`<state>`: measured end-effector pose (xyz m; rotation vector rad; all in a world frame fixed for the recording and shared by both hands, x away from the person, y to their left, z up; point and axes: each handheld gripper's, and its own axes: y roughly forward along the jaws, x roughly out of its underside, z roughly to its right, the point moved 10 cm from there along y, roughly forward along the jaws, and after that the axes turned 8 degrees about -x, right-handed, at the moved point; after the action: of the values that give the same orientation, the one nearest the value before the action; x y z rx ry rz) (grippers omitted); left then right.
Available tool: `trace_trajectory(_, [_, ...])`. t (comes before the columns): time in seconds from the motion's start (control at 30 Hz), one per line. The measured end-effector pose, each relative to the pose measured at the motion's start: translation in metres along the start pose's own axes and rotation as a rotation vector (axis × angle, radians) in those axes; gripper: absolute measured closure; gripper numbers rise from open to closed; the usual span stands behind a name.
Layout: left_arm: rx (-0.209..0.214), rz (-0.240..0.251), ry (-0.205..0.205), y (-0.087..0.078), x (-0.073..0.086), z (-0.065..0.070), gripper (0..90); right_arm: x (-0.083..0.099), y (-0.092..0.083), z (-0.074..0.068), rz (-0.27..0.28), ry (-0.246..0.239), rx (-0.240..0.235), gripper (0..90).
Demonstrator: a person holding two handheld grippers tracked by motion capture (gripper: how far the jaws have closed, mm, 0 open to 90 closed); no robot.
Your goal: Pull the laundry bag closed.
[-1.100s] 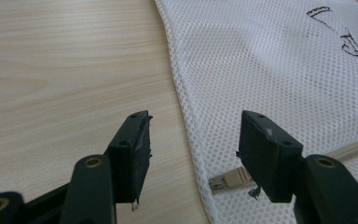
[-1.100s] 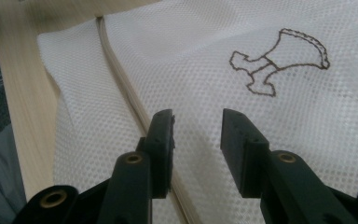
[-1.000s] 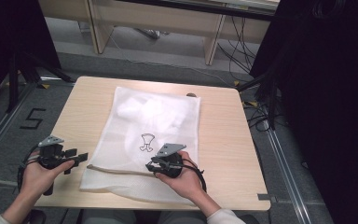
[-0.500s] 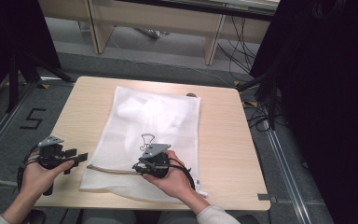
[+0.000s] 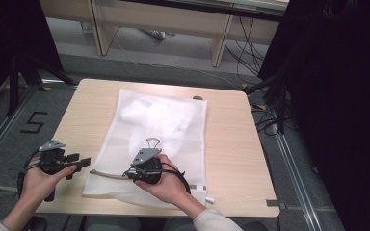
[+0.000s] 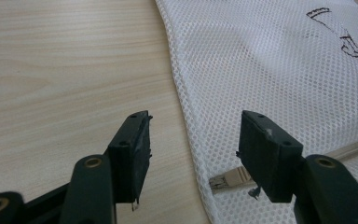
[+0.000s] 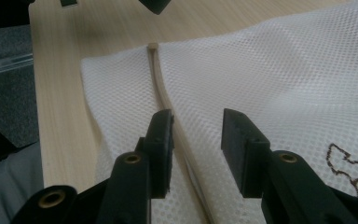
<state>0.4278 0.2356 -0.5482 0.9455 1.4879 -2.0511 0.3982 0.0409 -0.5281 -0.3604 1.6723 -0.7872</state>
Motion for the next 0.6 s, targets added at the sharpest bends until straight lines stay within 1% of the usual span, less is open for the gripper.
trace_trajectory(0.03, [-0.003,-0.003,0.001,0.000,0.000,0.000,42.8,-0.001,0.001,0.000,-0.003,-0.013,-0.002,65.4])
trace_trajectory(0.1, [-0.005,0.000,-0.001,0.000,0.000,0.000,42.7,-0.002,0.005,-0.003,-0.005,-0.005,-0.010,66.7])
trace_trajectory(0.13, [-0.007,0.004,-0.003,0.000,-0.001,0.000,42.6,-0.003,0.006,-0.004,-0.007,-0.013,-0.012,66.8])
trace_trajectory(0.17, [-0.003,0.005,-0.002,0.000,-0.001,-0.001,42.6,-0.003,0.007,-0.005,-0.022,-0.004,-0.017,66.9])
trace_trajectory(0.2, [-0.002,0.004,-0.002,0.000,0.000,-0.001,42.6,-0.005,0.009,-0.005,-0.015,-0.016,-0.017,67.0])
trace_trajectory(0.3, [-0.001,0.002,-0.003,0.000,0.000,-0.001,42.6,-0.009,0.013,-0.006,-0.017,-0.025,-0.021,67.4])
trace_trajectory(0.33, [-0.001,0.005,-0.003,0.000,-0.001,-0.001,42.6,-0.011,0.015,-0.008,-0.009,-0.019,-0.027,67.7])
trace_trajectory(0.37, [-0.002,0.005,-0.002,0.000,-0.001,-0.001,42.6,-0.011,0.015,-0.009,-0.018,-0.007,-0.025,67.9])
trace_trajectory(0.4, [-0.002,0.005,-0.002,0.000,0.000,-0.001,42.6,-0.014,0.017,-0.009,-0.007,-0.022,-0.027,68.2])
trace_trajectory(0.43, [-0.001,0.004,-0.001,0.000,0.000,-0.001,42.6,-0.014,0.017,-0.009,-0.017,-0.024,-0.029,68.4])
trace_trajectory(0.47, [-0.001,0.004,-0.001,0.000,0.000,-0.001,42.7,-0.016,0.019,-0.010,-0.008,-0.026,-0.030,68.4])
trace_trajectory(0.6, [0.004,0.005,-0.005,-0.001,-0.001,0.000,42.8,-0.017,0.024,-0.011,-0.022,-0.035,-0.039,68.8])
